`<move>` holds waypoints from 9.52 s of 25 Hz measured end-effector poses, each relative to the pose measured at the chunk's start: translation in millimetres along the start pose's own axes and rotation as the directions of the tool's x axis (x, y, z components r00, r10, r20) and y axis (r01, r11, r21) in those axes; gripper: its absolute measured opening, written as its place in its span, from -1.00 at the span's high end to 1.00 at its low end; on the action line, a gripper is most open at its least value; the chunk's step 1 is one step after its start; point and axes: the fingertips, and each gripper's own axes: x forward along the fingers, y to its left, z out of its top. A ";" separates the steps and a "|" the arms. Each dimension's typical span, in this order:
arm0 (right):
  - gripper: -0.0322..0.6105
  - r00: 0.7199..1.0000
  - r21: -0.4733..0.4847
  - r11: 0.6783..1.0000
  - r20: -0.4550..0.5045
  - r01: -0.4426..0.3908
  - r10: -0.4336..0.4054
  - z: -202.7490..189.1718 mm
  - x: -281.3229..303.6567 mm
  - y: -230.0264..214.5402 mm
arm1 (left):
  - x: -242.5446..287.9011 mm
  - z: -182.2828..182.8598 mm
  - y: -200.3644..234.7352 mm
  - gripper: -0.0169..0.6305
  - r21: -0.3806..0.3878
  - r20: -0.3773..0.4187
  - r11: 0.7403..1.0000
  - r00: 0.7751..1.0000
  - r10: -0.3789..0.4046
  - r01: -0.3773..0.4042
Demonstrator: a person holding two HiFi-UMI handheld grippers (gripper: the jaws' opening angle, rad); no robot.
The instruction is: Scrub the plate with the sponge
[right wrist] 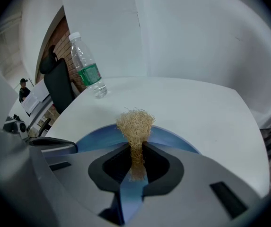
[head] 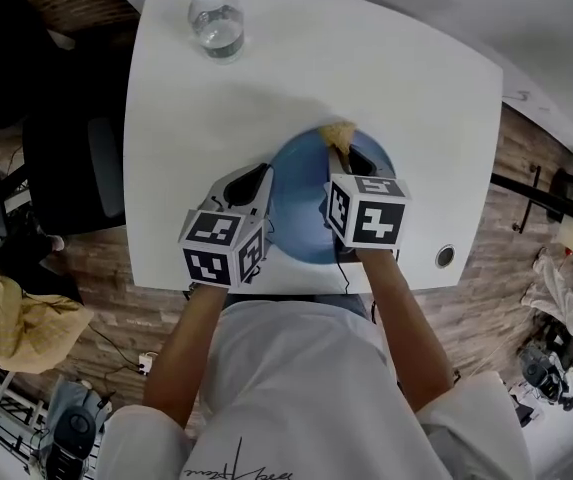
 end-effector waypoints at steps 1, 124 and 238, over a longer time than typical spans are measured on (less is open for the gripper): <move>0.76 1.000 -0.002 1.000 -0.001 -0.005 0.005 0.0 0.5 2.0 | -0.2 0.1 0.4 0.89 -0.001 0.000 1.000 1.000 0.001 -0.001; 0.76 0.774 -0.362 0.728 -0.520 -0.582 0.360 -147.7 -65.0 80.9 | 0.3 3.4 4.2 0.86 -0.080 0.028 0.995 0.997 0.067 -0.065; 0.75 0.909 -0.615 0.759 -0.410 -0.216 -0.073 -69.0 -31.6 -71.0 | 2.5 -5.9 -3.8 0.87 -0.050 -0.003 0.997 0.998 0.062 -0.062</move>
